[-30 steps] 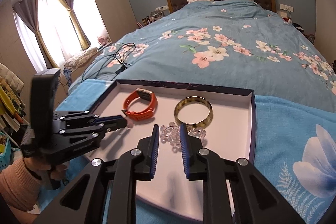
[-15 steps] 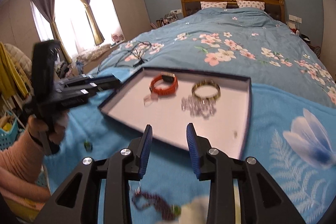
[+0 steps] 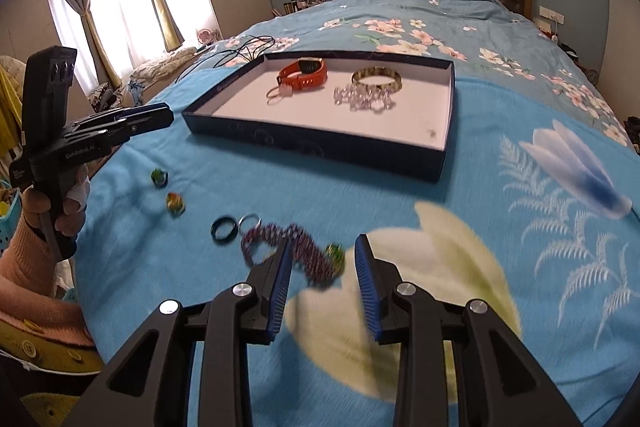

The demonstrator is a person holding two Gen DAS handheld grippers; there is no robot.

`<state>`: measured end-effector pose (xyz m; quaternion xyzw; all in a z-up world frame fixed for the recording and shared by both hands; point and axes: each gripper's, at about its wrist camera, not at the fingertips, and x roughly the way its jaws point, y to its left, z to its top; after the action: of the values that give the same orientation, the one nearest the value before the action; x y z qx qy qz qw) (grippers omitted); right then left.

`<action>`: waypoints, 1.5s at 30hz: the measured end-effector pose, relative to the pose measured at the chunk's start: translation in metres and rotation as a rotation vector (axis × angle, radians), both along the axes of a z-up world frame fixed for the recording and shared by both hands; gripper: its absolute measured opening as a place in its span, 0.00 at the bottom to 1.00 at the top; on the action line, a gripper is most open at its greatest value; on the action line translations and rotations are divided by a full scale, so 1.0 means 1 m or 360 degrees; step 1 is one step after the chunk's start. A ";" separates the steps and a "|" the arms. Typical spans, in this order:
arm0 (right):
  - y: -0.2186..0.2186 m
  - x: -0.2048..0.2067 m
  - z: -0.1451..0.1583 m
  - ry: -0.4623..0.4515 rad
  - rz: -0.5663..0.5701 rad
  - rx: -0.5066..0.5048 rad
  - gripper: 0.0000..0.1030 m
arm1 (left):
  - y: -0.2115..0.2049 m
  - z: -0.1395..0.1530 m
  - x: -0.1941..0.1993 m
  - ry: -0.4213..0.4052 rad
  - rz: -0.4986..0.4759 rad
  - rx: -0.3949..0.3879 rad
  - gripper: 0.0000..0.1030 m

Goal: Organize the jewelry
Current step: 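Grasp the purple beaded bracelet with the right tool, then lift the purple bracelet with the right tool while the left tool moves toward the black rings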

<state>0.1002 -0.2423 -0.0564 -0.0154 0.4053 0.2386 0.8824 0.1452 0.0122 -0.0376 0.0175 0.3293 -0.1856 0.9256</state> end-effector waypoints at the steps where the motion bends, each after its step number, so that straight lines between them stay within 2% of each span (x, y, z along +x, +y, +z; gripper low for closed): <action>1: 0.001 -0.003 -0.002 0.0004 0.0008 0.0002 0.27 | 0.001 -0.001 -0.004 0.0003 0.0003 -0.0011 0.36; 6: 0.009 -0.007 -0.005 0.0001 -0.0001 -0.0017 0.26 | 0.001 -0.007 -0.011 0.0038 0.0000 -0.0062 0.38; 10: 0.014 -0.001 -0.012 0.0015 -0.0022 -0.0068 0.11 | -0.002 -0.010 -0.014 0.0052 -0.0005 -0.0077 0.38; 14: 0.016 -0.004 -0.010 -0.0032 -0.0034 -0.0112 0.08 | -0.003 -0.011 -0.017 0.0063 -0.0007 -0.0081 0.39; 18: 0.017 -0.011 0.004 -0.0101 -0.0016 -0.0075 0.05 | -0.001 -0.012 -0.021 0.0065 -0.0011 -0.0090 0.39; 28: 0.022 -0.015 0.037 -0.0202 0.0047 0.0062 0.05 | -0.003 -0.016 -0.038 0.0066 -0.0106 -0.0070 0.39; 39: 0.022 -0.014 0.050 -0.0249 0.0053 0.0120 0.05 | -0.021 -0.026 -0.051 0.0085 -0.0225 0.0020 0.37; 45: 0.022 -0.012 0.052 -0.0257 0.0043 0.0148 0.05 | -0.022 -0.026 -0.052 0.0090 -0.0243 0.0016 0.37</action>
<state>0.0880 -0.2206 -0.0046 0.0009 0.3209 0.2672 0.9086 0.0935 -0.0101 -0.0638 0.0420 0.3540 -0.2543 0.8990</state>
